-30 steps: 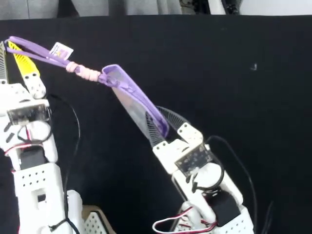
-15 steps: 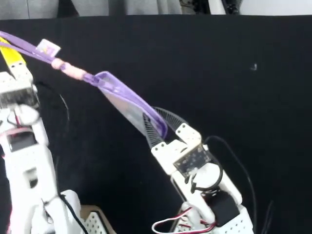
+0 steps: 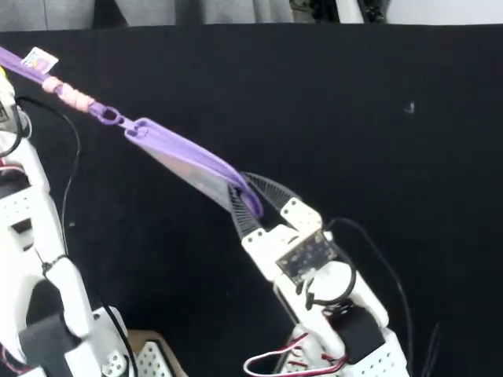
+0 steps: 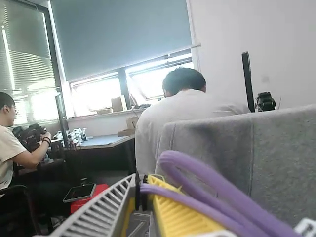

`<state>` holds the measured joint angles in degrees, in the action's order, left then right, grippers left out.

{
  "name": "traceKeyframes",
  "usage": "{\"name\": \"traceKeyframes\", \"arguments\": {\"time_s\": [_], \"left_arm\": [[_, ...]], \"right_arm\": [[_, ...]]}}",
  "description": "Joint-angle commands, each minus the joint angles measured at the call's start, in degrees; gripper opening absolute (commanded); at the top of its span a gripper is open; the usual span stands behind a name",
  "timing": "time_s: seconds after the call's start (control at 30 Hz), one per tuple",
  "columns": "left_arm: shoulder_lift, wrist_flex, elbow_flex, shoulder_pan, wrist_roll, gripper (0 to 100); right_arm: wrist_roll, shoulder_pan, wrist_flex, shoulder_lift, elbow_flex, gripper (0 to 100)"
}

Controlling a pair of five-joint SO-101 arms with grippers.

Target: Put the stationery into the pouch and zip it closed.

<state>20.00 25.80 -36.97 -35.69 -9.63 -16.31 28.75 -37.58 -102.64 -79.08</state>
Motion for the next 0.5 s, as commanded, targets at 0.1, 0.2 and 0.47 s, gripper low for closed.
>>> {"name": "traceKeyframes", "arguments": {"time_s": [0.1, 0.2, 0.47], "left_arm": [[-5.0, 1.4, 8.1, -5.1, 0.4, 3], [-5.0, 1.2, 7.3, -3.8, 0.4, 4], [1.0, -6.5, 1.5, 2.3, 0.4, 17]], "right_arm": [[0.4, -1.4, 0.3, 0.3, 1.1, 1.1], [0.4, -1.4, 1.4, 0.6, 0.7, 1.1], [0.4, -1.4, 8.3, 5.9, -1.8, 1.1]]}}
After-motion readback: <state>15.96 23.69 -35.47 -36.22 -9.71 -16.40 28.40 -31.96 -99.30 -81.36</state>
